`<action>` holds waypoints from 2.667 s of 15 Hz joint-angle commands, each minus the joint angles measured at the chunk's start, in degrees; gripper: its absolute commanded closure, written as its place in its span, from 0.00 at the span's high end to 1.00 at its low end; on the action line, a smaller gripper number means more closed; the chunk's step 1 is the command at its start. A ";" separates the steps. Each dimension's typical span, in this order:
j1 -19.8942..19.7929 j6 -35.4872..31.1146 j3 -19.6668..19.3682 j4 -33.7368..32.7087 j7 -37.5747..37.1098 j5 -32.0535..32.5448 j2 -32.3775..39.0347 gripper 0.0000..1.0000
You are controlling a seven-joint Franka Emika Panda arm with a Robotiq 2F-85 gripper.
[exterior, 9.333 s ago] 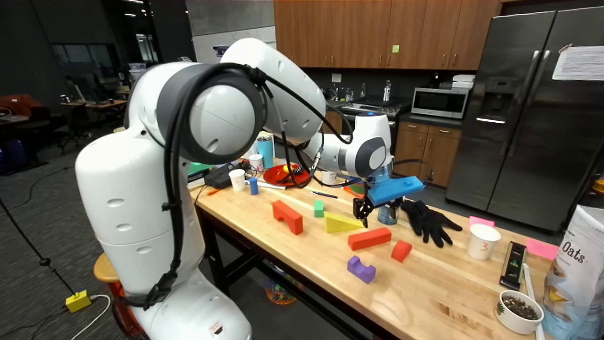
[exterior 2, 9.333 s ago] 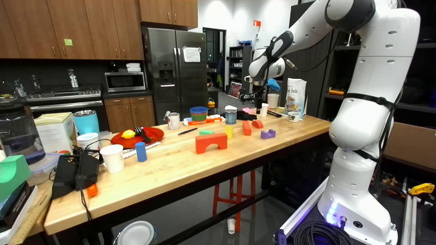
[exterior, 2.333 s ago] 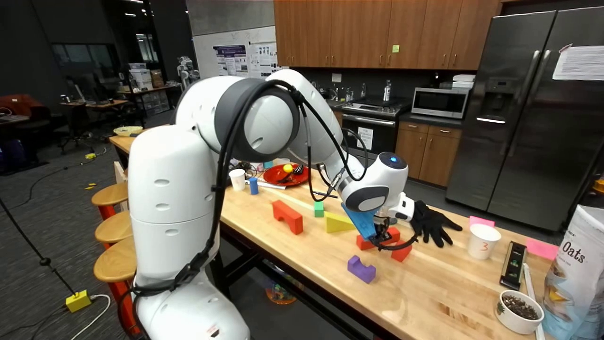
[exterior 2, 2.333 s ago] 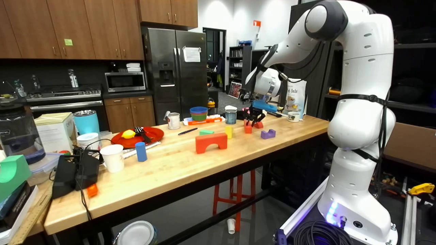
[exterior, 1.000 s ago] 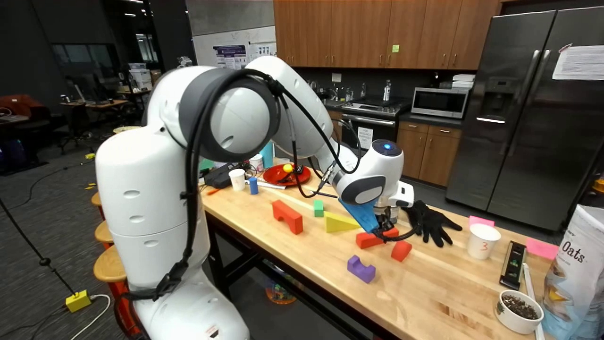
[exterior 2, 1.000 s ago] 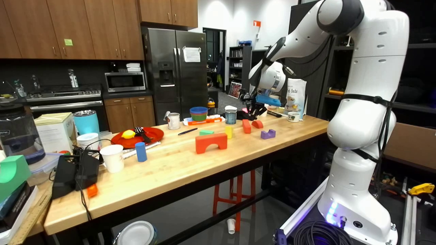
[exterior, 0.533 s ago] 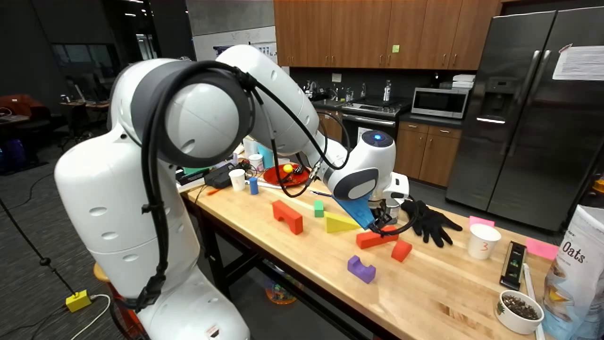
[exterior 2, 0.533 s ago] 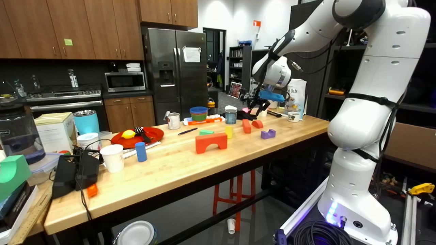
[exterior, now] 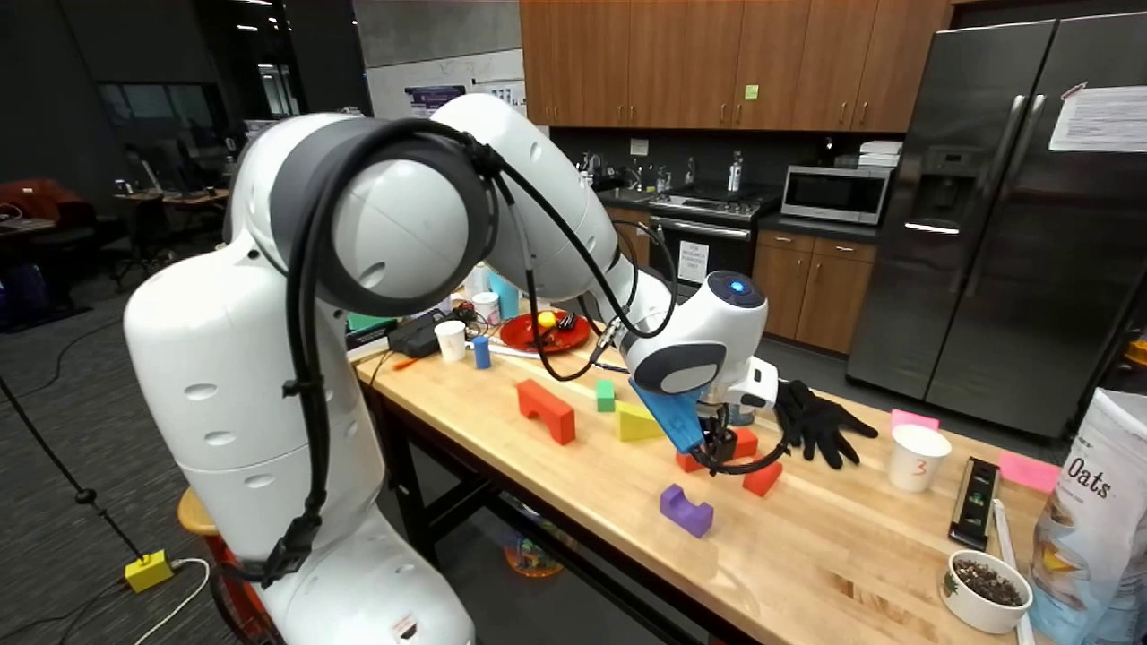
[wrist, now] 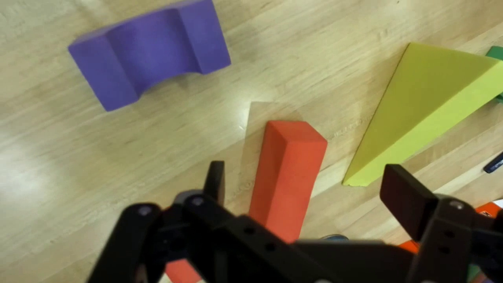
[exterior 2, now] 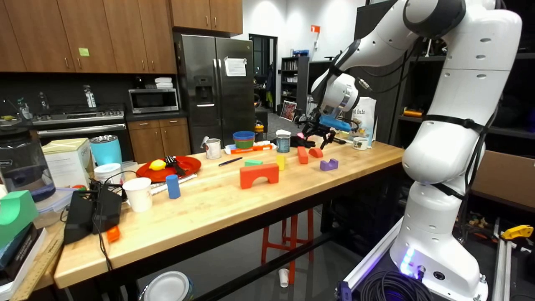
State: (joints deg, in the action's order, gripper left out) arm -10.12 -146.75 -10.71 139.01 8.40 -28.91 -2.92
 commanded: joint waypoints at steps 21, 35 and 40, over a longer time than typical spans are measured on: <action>-4.93 17.91 0.79 -17.89 23.82 -12.85 17.26 1.00; -6.17 17.70 0.90 -20.64 19.02 -11.72 19.41 0.19; -5.92 18.31 1.26 -20.65 19.03 -11.42 17.89 0.18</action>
State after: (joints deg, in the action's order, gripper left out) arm -15.13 -129.62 -10.43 118.13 28.42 -41.62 17.17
